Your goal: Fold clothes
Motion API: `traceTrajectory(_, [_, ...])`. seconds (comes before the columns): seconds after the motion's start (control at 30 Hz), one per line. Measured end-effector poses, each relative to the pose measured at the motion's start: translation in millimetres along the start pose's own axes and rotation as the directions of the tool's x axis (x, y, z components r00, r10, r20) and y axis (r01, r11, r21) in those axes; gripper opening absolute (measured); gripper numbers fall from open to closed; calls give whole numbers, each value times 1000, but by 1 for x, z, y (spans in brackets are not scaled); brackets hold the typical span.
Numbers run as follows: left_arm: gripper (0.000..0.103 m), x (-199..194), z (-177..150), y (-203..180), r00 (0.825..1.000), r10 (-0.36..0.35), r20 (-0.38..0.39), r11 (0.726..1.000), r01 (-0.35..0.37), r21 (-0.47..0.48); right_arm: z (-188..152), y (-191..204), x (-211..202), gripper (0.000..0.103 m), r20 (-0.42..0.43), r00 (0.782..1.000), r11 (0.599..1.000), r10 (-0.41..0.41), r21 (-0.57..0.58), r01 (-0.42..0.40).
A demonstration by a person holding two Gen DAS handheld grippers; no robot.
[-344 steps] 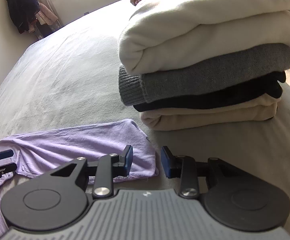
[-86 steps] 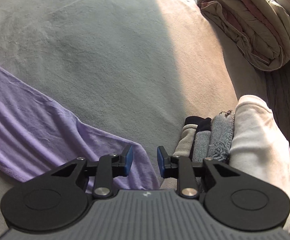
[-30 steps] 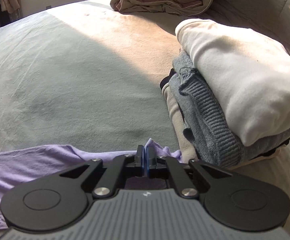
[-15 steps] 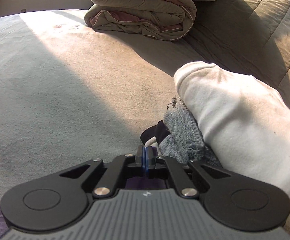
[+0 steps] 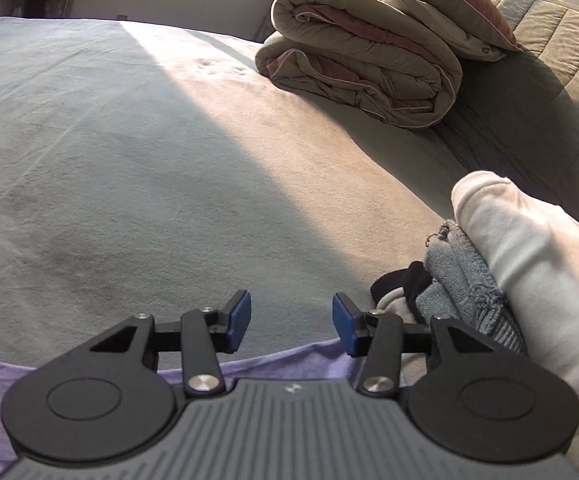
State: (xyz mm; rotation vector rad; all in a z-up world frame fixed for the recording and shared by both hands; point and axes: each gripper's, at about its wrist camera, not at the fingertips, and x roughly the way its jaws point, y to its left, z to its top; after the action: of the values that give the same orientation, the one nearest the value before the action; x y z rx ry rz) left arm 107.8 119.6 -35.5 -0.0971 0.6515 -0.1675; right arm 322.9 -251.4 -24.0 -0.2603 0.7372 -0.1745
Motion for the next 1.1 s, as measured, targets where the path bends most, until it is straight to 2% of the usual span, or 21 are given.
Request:
traceTrajectory(0.07, [78, -4, 5, 14, 998, 58, 18, 998, -58, -4, 1, 10, -7, 49, -3, 994, 994, 109, -30, -109])
traceTrajectory(0.13, [78, -6, 9, 32, 991, 129, 14, 991, -129, -30, 1, 21, -15, 49, -22, 972, 969, 234, -73, -234])
traceTrajectory(0.2, [78, -7, 12, 56, 975, 223, 5, 972, -222, -74, -2, 35, -28, 49, -38, 940, 931, 339, -130, -341])
traceTrajectory(0.27, [78, -6, 12, 75, 949, 315, -16, 944, -315, -101, -5, 49, -37, 49, -63, 908, 889, 414, -188, -418])
traceTrajectory(0.37, [76, -2, 7, 102, 908, 410, -82, 896, -418, -151, -6, 64, -44, 49, -94, 877, 839, 471, -259, -478])
traceTrajectory(0.4, [76, -1, 5, 107, 904, 419, -82, 891, -427, -154, -6, 68, -45, 49, -105, 871, 827, 481, -276, -490])
traceTrajectory(0.47, [76, 0, 4, 106, 878, 472, -79, 870, -479, -116, -7, 77, -42, 49, -140, 860, 805, 491, -305, -509])
traceTrajectory(0.53, [80, 2, 4, 106, 852, 517, -83, 849, -523, -82, -9, 87, -38, 49, -163, 861, 794, 481, -334, -507])
traceTrajectory(0.57, [80, 1, 3, 111, 857, 508, -93, 850, -515, -111, -11, 91, -37, 48, -168, 866, 793, 471, -349, -500])
traceTrajectory(0.6, [81, 0, 3, 115, 861, 498, -102, 850, -508, -138, -11, 94, -36, 40, -173, 864, 790, 473, -351, -503])
traceTrajectory(0.63, [81, 0, 3, 117, 865, 491, -105, 852, -502, -151, -11, 96, -37, 17, -179, 857, 784, 482, -348, -514])
traceTrajectory(0.67, [81, -1, 3, 119, 868, 485, -108, 853, -497, -163, -11, 98, -38, 6, -185, 851, 778, 491, -346, -524])
traceTrajectory(0.7, [81, -1, 3, 120, 868, 484, -108, 853, -496, -165, -12, 102, -40, 3, -182, 855, 774, 485, -366, -517])
traceTrajectory(0.77, [82, -1, 3, 120, 869, 484, -107, 852, -495, -167, -13, 108, -42, 1, -167, 871, 774, 461, -404, -487])
traceTrajectory(0.9, [82, -1, 3, 119, 869, 484, -107, 852, -495, -168, -3, 105, -36, 0, -138, 894, 809, 427, -384, -446])
traceTrajectory(1.1, [82, 0, 3, 118, 869, 484, -106, 852, -495, -169, 1, 111, -42, 1, -143, 873, 798, 466, -358, -485])
